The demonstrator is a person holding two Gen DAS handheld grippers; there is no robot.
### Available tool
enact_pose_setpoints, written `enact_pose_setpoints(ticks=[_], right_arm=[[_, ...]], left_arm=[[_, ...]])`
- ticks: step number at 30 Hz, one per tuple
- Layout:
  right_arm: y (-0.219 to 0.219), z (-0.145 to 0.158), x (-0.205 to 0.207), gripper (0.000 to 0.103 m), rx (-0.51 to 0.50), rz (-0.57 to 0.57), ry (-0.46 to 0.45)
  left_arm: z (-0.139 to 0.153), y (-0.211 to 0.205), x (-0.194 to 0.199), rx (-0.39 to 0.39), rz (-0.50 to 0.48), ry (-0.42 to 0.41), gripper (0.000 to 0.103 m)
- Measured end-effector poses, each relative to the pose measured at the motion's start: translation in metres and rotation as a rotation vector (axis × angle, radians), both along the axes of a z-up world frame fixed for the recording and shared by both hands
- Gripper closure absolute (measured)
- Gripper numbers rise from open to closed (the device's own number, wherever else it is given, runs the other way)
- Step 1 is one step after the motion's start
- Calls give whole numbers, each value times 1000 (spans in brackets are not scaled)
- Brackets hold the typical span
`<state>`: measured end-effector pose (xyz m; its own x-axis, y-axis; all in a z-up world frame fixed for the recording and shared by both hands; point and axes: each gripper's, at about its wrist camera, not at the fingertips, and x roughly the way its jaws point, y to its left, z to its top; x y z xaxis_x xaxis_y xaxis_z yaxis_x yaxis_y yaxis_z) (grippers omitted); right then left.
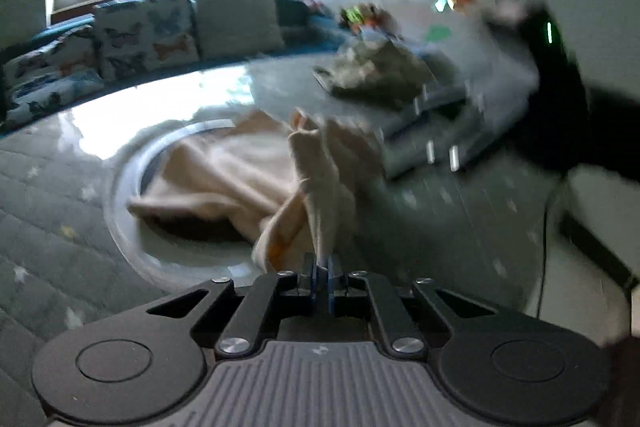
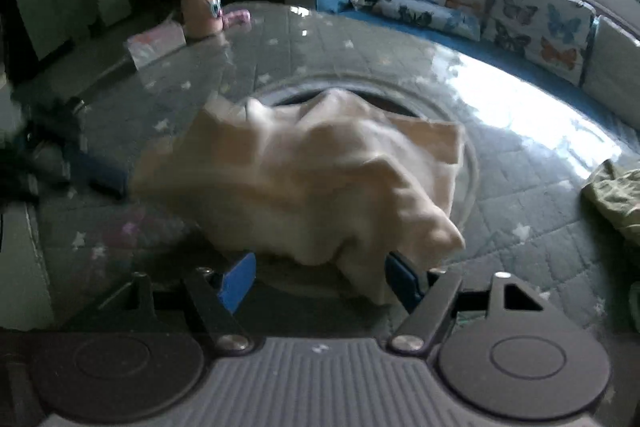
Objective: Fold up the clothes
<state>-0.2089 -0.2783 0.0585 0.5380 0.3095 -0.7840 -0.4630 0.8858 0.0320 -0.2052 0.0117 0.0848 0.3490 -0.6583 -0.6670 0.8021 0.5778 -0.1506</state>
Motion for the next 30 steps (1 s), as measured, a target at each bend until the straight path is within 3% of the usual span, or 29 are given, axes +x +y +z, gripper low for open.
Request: enact_pose_setpoints(ticks=[5, 9, 14, 20, 24, 30], right_arm=[[1, 28, -7, 29, 3, -22, -95], [9, 31, 1, 29, 49, -43, -131], [21, -1, 0, 30, 16, -30, -49], [15, -40, -20, 31, -13, -49, 94], [3, -39, -32, 32, 14, -111, 74], [-10, -40, -29, 42, -7, -216, 27]], left_arm=[[-18, -5, -15, 55, -59, 32, 97], [-26, -8, -35, 99, -109, 23, 97], [-18, 13, -36, 88, -96, 37, 95], [2, 36, -14, 111, 49, -19, 87], [1, 17, 5, 106, 87, -28, 73], [-16, -38, 11, 89, 21, -20, 68]])
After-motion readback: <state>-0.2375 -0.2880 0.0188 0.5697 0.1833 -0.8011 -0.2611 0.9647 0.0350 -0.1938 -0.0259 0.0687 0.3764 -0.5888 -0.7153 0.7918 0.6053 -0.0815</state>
